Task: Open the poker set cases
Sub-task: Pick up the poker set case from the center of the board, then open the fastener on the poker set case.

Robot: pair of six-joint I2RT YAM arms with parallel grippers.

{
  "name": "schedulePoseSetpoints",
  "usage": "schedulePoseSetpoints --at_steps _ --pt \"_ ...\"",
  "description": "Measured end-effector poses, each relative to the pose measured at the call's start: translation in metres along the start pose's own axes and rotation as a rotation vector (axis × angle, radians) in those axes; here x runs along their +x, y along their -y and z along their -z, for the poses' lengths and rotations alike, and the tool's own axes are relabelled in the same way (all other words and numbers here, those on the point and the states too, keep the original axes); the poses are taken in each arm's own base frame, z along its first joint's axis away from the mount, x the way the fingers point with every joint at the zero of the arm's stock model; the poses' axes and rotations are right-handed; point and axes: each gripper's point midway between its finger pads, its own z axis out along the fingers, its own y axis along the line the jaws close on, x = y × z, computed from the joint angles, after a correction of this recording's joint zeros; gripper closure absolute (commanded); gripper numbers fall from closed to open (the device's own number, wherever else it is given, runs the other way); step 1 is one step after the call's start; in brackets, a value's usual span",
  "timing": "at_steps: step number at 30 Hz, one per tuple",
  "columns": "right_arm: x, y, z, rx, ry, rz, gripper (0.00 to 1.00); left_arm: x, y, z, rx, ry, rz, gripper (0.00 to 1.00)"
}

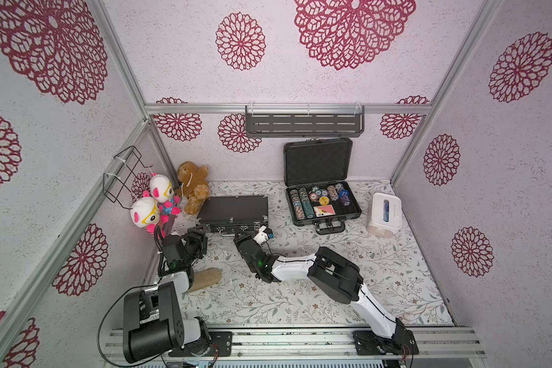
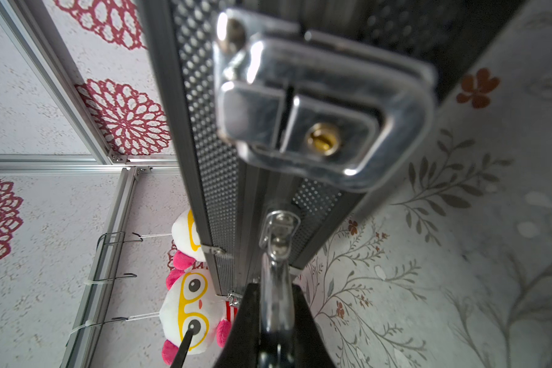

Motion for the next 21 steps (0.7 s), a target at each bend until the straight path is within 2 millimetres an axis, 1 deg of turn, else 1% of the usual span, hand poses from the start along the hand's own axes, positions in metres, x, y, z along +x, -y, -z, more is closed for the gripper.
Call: schedulePoseSetpoints --at_steps 7,13,16,17,19,21 --pt "-0.003 0.005 0.006 0.002 0.001 0.002 1.00 -0.003 -0.002 -0.010 0.031 -0.009 0.054 0.36" --pt "-0.003 0.006 0.006 0.004 0.001 0.003 1.00 -0.002 -0.003 -0.015 0.055 -0.029 0.106 0.43" --pt "-0.005 0.006 0.006 0.004 0.006 0.001 1.00 -0.002 -0.004 -0.018 0.073 -0.040 0.126 0.44" --pt "-0.005 0.006 0.005 0.004 0.007 0.001 1.00 -0.002 -0.004 -0.019 0.081 -0.042 0.129 0.42" --pt "-0.006 0.006 0.005 0.004 0.013 0.001 1.00 -0.001 -0.003 -0.019 0.099 -0.045 0.126 0.33" --pt "-0.007 0.008 0.005 0.009 0.015 0.004 1.00 -0.001 -0.001 -0.019 0.118 -0.046 0.122 0.27"
